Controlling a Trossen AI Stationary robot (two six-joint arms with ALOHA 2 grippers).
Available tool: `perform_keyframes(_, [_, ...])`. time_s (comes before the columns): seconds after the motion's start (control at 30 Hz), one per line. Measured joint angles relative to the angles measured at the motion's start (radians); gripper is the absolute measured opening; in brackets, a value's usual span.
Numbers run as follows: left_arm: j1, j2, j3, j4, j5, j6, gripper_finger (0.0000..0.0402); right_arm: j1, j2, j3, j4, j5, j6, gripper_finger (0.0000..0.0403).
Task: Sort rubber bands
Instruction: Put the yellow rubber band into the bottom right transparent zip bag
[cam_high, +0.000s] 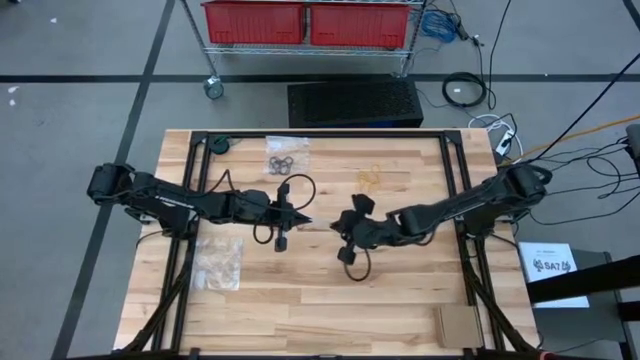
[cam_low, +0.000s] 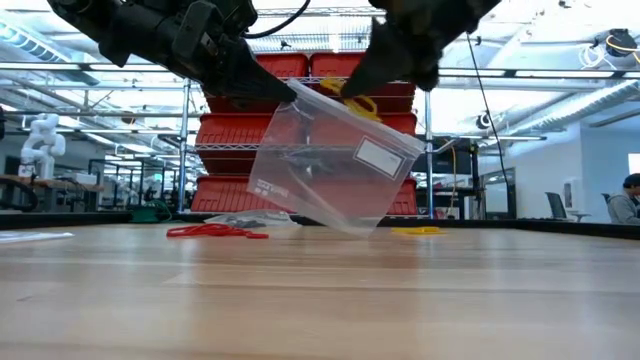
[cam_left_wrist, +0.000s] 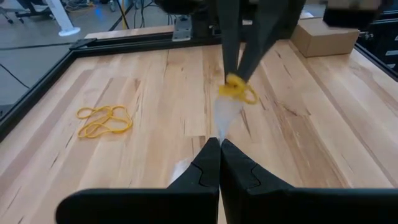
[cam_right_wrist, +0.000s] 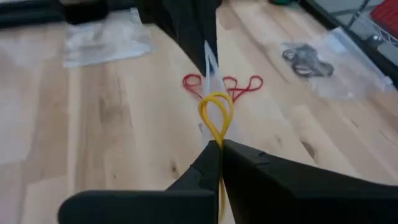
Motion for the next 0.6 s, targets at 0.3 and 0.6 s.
perform_keyframes(0.3, [0.000, 0.000, 0.000, 0.000, 0.002, -0.002, 0.0002, -0.054, 0.132, 0.069, -0.052, -0.086, 0.018, 0.0000])
perform_keyframes(0.6, [0.000, 0.000, 0.000, 0.001, 0.008, -0.002, 0.0002, -0.070, 0.132, 0.166, -0.100, -0.032, 0.054, 0.0005])
